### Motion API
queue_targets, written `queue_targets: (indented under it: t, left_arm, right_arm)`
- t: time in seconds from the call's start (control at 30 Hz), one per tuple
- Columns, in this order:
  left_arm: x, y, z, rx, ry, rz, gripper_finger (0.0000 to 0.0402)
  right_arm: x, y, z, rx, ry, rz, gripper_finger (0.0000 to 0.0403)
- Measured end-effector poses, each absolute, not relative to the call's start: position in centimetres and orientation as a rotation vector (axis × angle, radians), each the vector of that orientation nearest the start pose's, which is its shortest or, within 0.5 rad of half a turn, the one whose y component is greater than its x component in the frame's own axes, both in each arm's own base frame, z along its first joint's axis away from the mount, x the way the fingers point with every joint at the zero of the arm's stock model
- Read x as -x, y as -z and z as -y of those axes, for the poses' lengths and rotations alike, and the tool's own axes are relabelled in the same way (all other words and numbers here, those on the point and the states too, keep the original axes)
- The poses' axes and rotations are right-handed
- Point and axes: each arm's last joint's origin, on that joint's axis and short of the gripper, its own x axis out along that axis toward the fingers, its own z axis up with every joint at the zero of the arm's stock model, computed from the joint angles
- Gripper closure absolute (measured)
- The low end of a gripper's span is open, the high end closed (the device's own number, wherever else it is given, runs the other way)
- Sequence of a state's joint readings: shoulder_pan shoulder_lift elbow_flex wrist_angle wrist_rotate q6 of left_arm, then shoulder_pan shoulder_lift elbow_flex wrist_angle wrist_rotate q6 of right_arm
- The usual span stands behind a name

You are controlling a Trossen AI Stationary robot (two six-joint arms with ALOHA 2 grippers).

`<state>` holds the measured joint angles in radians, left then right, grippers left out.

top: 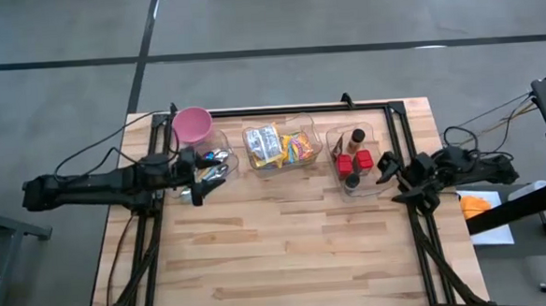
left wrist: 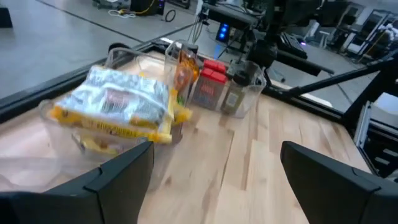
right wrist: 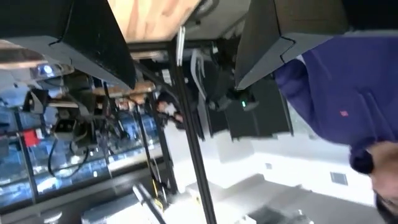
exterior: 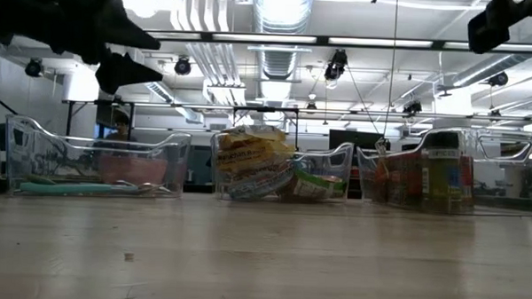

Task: Pick & Place Food Item
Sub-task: Return to Home Position

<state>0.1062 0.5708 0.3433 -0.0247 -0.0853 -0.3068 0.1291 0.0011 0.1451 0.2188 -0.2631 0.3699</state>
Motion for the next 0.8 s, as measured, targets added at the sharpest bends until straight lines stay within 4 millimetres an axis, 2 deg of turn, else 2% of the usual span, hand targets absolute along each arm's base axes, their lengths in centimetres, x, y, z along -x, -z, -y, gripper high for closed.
queue_targets:
  t: [0.23, 0.5, 0.8]
  left_arm:
    - [-13.2, -20.4, -1.6, 0.303, -0.217, -0.212, 0.0043]
    - [-12.7, -18.3, -1.4, 0.318, -0.182, -0.243, 0.0043]
    - [-11.4, -18.3, -1.2, 0.297, -0.169, -0.221, 0.0043]
  right_arm:
    - [-8.9, -20.2, -1.9, -0.369, -0.463, 0.309, 0.0131]
    - [-8.9, -20.2, -1.9, -0.340, -0.463, 0.311, 0.0131]
    - [-9.0, -19.8, -2.0, -0.365, -0.463, 0.263, 0.0131]
